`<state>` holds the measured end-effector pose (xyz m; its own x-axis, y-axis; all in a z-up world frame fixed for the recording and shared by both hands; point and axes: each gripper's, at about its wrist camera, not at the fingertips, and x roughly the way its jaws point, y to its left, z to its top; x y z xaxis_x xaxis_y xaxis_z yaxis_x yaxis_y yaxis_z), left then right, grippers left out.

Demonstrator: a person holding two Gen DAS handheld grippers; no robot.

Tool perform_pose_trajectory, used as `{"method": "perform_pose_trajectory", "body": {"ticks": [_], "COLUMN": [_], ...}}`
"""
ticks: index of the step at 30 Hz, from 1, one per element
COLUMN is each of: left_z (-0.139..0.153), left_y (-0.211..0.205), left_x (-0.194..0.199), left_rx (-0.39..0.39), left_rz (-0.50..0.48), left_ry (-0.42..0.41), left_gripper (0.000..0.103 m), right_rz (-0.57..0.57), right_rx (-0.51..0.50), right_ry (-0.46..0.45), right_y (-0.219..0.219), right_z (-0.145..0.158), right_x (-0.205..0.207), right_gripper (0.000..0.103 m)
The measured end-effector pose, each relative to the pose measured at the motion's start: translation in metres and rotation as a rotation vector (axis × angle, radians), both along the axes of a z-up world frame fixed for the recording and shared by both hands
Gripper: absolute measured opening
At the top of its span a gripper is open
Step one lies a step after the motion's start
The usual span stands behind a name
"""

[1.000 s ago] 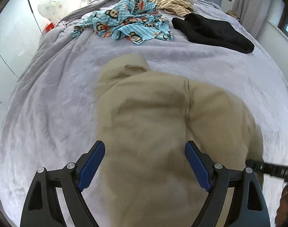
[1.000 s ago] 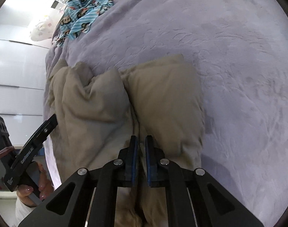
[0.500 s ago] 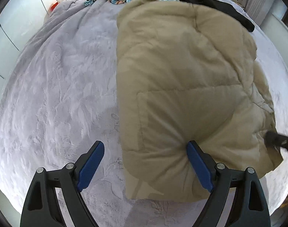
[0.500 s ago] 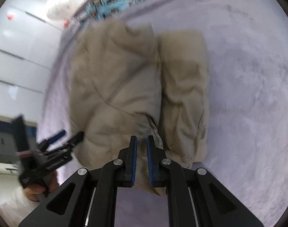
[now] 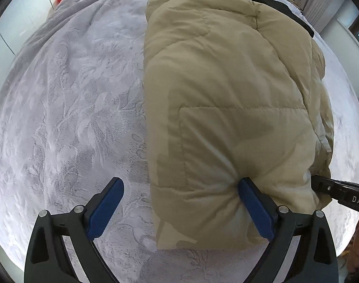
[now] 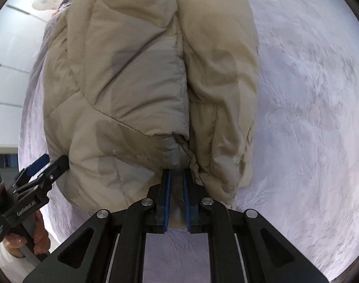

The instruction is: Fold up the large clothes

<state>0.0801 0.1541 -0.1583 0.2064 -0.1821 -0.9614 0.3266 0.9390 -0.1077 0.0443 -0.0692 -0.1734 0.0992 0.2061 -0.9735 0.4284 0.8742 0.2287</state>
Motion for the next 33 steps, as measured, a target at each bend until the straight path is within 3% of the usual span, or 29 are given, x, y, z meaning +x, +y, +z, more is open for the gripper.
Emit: {"method": "perform_pose_trajectory", "body": {"ticks": [12,19,21,23,24,25,26,27,30,33], "left_z": [0.011,0.008,0.006,0.007,0.006,0.005,0.004,0.003,0.002,0.001], "left_y": [0.008,0.004,0.003,0.003,0.0,-0.002,-0.005,-0.007,-0.009,-0.006], "left_x": [0.0,-0.007,-0.008,-0.009,-0.009,-0.009,-0.009,-0.009,-0.007,-0.003], "left_rx": [-0.002,0.065,0.081,0.087,0.099,0.112,0.125,0.13,0.131,0.111], "left_rz": [0.001,0.008,0.029,0.048,0.046,0.041,0.036,0.035,0.037,0.046], "left_ry": [0.014,0.002,0.018,0.021,0.016,0.011,0.007,0.006,0.014,0.03], "left_gripper": [0.099,0.103,0.103,0.103,0.103,0.103,0.103,0.103,0.103,0.103], "right_rz": [-0.056,-0.04,-0.044,-0.025,-0.02,-0.016,-0.012,-0.017,-0.048,-0.129], "right_rx": [-0.022,-0.007,-0.015,-0.018,-0.024,-0.023,-0.013,-0.005,0.03,0.034], "right_ry": [0.01,0.0,-0.041,-0.142,-0.175,-0.207,-0.244,-0.268,-0.329,-0.317], "right_y": [0.016,0.008,0.005,-0.001,-0.003,-0.006,-0.012,-0.015,-0.031,-0.053], "right_z": [0.013,0.028,0.038,0.06,0.068,0.075,0.083,0.087,0.09,0.072], "right_x": [-0.014,-0.031,-0.033,-0.026,-0.02,-0.011,0.003,0.013,0.05,0.076], "right_gripper": [0.012,0.012,0.012,0.012,0.016,0.038,0.071,0.08,0.081,0.076]}}
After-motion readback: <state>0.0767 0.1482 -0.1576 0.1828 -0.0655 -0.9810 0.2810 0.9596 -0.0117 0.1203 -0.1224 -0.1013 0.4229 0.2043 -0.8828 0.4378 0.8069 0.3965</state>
